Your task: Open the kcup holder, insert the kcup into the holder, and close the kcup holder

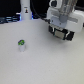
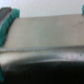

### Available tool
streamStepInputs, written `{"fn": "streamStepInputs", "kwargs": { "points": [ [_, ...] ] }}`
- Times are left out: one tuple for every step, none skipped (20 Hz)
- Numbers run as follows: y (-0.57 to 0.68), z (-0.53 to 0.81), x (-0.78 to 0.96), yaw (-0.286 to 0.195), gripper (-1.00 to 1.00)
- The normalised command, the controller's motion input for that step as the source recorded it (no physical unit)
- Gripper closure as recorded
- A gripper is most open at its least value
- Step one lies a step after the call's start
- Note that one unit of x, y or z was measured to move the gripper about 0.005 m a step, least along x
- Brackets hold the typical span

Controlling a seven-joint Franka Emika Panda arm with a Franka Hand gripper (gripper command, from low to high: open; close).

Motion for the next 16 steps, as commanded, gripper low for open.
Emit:
{"fn": "streamStepInputs", "kwargs": {
  "points": [
    [-0.35, 0.17, 0.94, -0.059, 1.00],
    [-0.36, 0.18, 0.92, -0.069, 1.00],
    [-0.37, 0.17, 0.92, -0.067, 1.00],
    [-0.37, 0.17, 0.92, -0.065, 1.00],
    [-0.37, 0.18, 0.92, -0.064, 1.00],
    [-0.37, 0.19, 0.92, -0.063, 1.00],
    [-0.37, 0.20, 0.91, -0.062, 1.00],
    [-0.35, 0.23, 0.91, -0.060, 1.00],
    [-0.33, 0.25, 0.89, -0.060, 1.00],
    [-0.30, 0.27, 0.86, -0.061, 1.00],
    [-0.28, 0.27, 0.83, -0.061, 1.00],
    [-0.04, 0.32, 0.61, -0.033, 1.00],
    [-0.29, 0.28, 0.79, -0.068, 1.00],
    [-0.02, 0.29, 0.21, -0.073, -1.00],
    [-0.01, 0.29, 0.21, -0.077, -1.00],
    [-0.04, 0.31, 0.18, -0.093, -1.00]
  ]
}}
